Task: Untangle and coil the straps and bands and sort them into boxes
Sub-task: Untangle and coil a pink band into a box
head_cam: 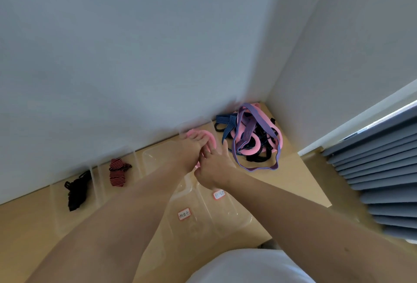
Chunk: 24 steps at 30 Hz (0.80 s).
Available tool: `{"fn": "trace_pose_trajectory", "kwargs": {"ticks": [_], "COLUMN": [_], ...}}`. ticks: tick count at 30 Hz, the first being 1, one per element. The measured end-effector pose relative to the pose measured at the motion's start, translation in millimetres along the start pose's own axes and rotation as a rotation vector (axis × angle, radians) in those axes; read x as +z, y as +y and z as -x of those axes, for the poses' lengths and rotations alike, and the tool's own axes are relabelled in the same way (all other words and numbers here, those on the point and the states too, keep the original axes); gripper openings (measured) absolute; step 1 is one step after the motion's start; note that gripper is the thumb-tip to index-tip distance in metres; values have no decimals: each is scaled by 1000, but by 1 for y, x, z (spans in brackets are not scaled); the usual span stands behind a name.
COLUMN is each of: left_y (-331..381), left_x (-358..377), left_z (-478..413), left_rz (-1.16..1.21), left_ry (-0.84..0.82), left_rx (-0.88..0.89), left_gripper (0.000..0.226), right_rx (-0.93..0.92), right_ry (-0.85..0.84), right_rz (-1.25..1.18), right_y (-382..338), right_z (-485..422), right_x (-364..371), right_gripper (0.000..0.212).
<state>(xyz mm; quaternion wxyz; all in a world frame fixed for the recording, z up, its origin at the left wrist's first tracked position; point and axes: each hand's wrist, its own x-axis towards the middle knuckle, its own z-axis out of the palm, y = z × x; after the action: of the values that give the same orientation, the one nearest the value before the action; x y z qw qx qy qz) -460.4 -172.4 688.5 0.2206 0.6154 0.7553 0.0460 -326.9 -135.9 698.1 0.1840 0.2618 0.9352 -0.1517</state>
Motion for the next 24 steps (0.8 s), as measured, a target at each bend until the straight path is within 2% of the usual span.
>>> {"fn": "trace_pose_trajectory", "kwargs": {"ticks": [2, 5, 7, 9, 10, 12, 14, 15, 18, 24], "left_y": [1, 2, 10, 22, 26, 37, 55, 66, 90, 134], "left_x": [-4, -5, -7, -11, -11, -13, -16, -19, -19, -12], "left_z": [0, 4, 11, 18, 18, 19, 21, 22, 16, 1], "left_rz": [48, 38, -23, -122, -172, -191, -173, -164, -159, -90], "left_ry": [39, 185, 241, 263, 254, 217, 152, 115, 124, 75], "left_rx": [22, 30, 11, -5, -29, -103, -163, -194, -220, -253], "left_gripper": [49, 46, 39, 45, 54, 70, 79, 80, 74, 75], "right_rx": [-19, -73, -116, -89, -52, 55, 134, 163, 230, 230], "right_ry": [96, 228, 373, 454, 444, 347, 330, 348, 347, 291], "right_rz": [-25, -92, -122, -73, 2, 138, 199, 163, 36, -106], "right_y": [7, 21, 30, 44, 55, 79, 106, 118, 143, 185], "right_z": [5, 20, 30, 35, 35, 38, 40, 42, 50, 69], "right_x": [-5, -9, -16, -26, -32, -45, -55, -59, -73, -74], "right_gripper": [62, 51, 41, 25, 26, 47, 50, 46, 54, 50]}}
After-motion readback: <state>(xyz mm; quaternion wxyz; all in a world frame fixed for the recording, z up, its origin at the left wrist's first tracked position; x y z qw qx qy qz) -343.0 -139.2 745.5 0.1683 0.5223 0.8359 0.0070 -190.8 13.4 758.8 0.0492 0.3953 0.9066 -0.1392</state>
